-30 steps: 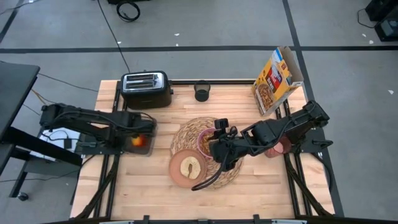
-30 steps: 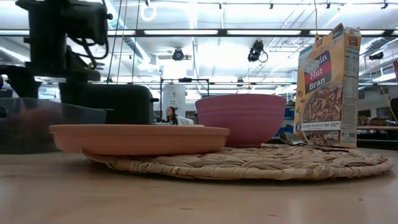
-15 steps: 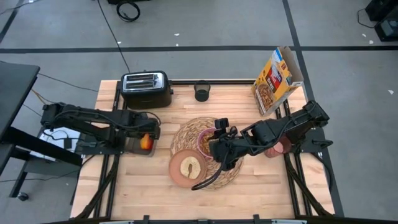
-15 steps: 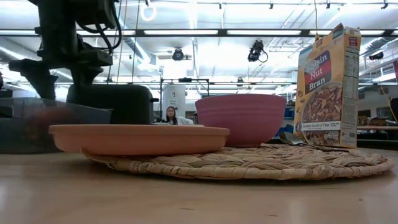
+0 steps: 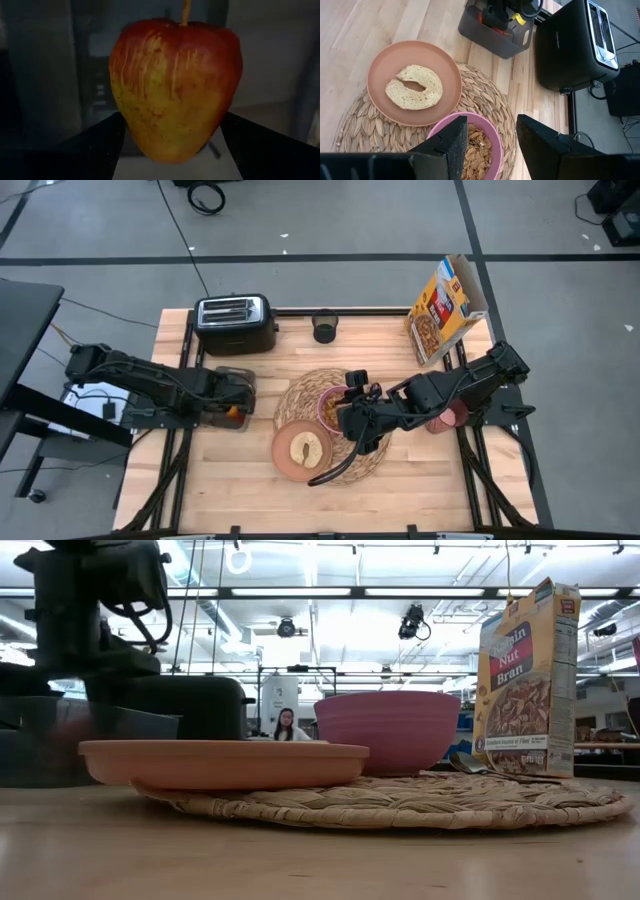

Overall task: Arrange a breakfast setting
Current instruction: Put the red apple to the top left of the pink bowl

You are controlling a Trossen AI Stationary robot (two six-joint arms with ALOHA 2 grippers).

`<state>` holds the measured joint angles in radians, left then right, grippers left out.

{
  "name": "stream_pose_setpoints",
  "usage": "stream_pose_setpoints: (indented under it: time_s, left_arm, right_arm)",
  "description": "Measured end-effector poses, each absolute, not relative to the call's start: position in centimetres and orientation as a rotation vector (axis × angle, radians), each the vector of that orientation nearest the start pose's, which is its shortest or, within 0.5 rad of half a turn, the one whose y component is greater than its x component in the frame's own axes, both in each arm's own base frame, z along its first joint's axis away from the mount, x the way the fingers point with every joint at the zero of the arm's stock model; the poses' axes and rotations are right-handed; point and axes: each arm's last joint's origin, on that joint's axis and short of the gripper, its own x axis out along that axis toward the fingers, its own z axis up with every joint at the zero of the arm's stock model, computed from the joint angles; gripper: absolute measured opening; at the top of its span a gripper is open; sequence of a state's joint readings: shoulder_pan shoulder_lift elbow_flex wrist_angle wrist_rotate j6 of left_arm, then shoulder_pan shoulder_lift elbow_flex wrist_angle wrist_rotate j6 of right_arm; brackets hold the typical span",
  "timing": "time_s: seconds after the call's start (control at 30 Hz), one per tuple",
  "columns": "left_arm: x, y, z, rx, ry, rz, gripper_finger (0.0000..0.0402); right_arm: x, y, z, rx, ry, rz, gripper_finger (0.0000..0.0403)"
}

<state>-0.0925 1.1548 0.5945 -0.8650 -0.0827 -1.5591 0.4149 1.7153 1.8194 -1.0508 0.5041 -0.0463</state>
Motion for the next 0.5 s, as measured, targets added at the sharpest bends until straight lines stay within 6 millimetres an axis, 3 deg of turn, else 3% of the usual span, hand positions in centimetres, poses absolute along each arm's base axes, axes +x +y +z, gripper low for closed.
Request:
stream_pose_setpoints:
  time_s: [0.27,0.5]
  left_arm:
    - [16.7,-0.4,16.9,-1.108,1.014,1.123,0.0327]
    - [15.9,0.1,18.2,-1.121,1.015,1.140,0.0340]
  right_arm:
    - [32.7,12.5,37.4,-0.457,0.855,-0.061,0.0176]
    - [32.7,12.7,37.4,-0.428,0.865,-0.013,0.0176]
